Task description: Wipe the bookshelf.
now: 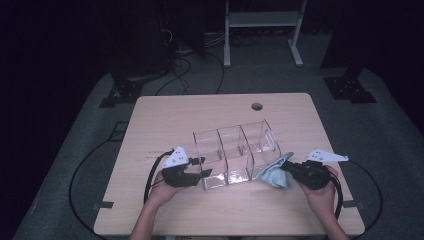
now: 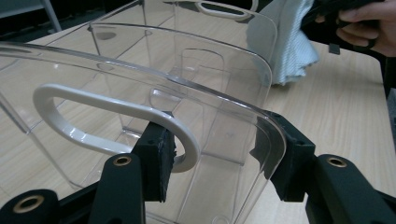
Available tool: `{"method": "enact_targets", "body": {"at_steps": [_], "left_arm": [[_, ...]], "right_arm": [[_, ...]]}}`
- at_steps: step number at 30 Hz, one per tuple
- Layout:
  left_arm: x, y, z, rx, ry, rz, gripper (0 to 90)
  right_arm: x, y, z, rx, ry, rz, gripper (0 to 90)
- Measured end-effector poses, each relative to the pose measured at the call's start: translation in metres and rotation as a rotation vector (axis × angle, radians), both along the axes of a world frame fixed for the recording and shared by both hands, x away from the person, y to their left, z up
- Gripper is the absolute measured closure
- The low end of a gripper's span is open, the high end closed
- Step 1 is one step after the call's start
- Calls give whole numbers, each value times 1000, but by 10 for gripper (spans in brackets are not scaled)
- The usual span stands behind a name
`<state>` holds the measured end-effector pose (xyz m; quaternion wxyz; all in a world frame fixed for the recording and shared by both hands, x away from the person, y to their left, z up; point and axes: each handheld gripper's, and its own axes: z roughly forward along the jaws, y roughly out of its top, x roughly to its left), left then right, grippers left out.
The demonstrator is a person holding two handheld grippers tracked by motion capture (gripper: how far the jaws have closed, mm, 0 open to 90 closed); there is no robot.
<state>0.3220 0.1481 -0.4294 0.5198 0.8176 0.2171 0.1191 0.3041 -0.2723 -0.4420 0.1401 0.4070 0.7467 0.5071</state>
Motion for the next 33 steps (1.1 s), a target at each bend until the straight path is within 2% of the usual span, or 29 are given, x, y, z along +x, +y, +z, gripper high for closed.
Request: {"method": "enact_targets", "body": {"at_steps": [2, 4, 7, 9, 11, 15, 17, 19, 22, 24, 26, 29, 33], "left_arm": [[-3, 0, 0, 6, 1, -3, 479], [-4, -1, 0, 10, -1, 3, 478], [-6, -1, 0, -5, 3, 6, 477], [-7, -2, 0, -10, 7, 9, 477], [-8, -2, 0, -9, 7, 16, 476], [-11, -2, 0, -8, 10, 26, 475], [-12, -2, 0, -7, 9, 26, 473], [-13, -2, 0, -2, 10, 27, 472], [-14, -2, 0, -5, 14, 31, 471], [-16, -3, 0, -6, 12, 36, 471], [-17, -2, 0, -4, 13, 39, 470], [-19, -2, 0, 2, 10, 40, 469], [-19, -3, 1, 3, 13, 44, 469]], "right_arm": [[0, 0, -2, -1, 4, -1, 860], [-1, 0, 1, -5, -13, -6, 860], [-2, 1, 7, -4, -38, -10, 860], [0, 0, 6, 2, -36, -11, 860], [2, 0, 3, 7, -36, -14, 858], [7, 3, -13, -11, -7, -16, 858], [9, 4, -16, -15, 6, -13, 858], [7, 4, -10, -19, -20, -14, 858], [5, 4, 0, 7, -58, -17, 858], [7, 4, 0, 10, -63, -18, 857], [9, 5, -8, 14, -42, -19, 857], [11, 8, -17, -14, -16, -17, 857], [9, 7, -2, 3, -65, -18, 857]]}}
